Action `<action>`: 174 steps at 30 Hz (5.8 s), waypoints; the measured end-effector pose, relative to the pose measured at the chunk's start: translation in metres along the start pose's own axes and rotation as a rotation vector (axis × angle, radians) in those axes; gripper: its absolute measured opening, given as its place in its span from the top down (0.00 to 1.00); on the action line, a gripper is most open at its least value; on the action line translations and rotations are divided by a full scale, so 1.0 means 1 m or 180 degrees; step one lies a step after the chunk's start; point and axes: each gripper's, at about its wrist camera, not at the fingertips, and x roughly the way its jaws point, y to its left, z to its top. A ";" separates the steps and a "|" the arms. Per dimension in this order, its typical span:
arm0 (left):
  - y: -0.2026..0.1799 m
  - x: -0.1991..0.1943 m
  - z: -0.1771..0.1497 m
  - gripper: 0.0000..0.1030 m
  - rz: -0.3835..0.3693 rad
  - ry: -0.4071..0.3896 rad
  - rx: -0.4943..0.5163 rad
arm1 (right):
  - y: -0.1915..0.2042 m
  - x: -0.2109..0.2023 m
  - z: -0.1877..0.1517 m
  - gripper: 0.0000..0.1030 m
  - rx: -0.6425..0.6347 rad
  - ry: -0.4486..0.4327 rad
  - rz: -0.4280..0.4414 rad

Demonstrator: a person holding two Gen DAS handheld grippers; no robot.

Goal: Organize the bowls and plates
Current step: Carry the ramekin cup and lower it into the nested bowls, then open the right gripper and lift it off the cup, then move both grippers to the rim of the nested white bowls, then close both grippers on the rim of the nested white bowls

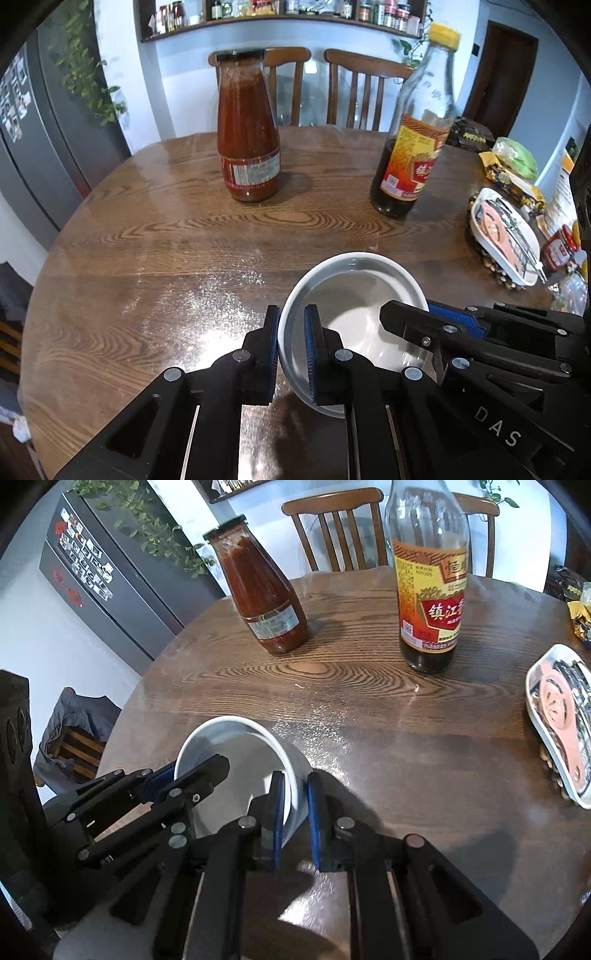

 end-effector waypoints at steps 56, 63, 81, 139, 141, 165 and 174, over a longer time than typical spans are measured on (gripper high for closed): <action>-0.019 -0.070 -0.146 0.88 -0.0652 0.0409 0.0613 | 0.048 -0.077 -0.188 0.84 0.0662 0.0161 -0.0546; -0.013 -0.077 -0.136 0.88 -0.0737 0.0339 0.0631 | 0.058 -0.086 -0.183 0.75 0.0434 0.0089 -0.0699; 0.063 -0.090 -0.129 0.16 -0.0419 0.0298 0.0278 | 0.029 -0.132 -0.198 0.10 0.0799 -0.0378 -0.0900; 0.063 -0.060 -0.137 0.61 -0.0868 0.0664 0.0170 | -0.003 -0.097 -0.217 0.79 0.1172 -0.0150 -0.0519; 0.065 -0.060 -0.137 0.61 -0.0891 0.0671 0.0140 | -0.004 -0.098 -0.218 0.77 0.1195 -0.0156 -0.0492; 0.061 -0.066 -0.138 0.60 -0.1038 0.0746 0.0138 | 0.001 -0.103 -0.218 0.76 0.1216 -0.0135 -0.0317; 0.059 -0.040 -0.127 0.60 -0.1131 0.1245 0.0063 | -0.007 -0.088 -0.207 0.74 0.1324 0.0111 -0.0291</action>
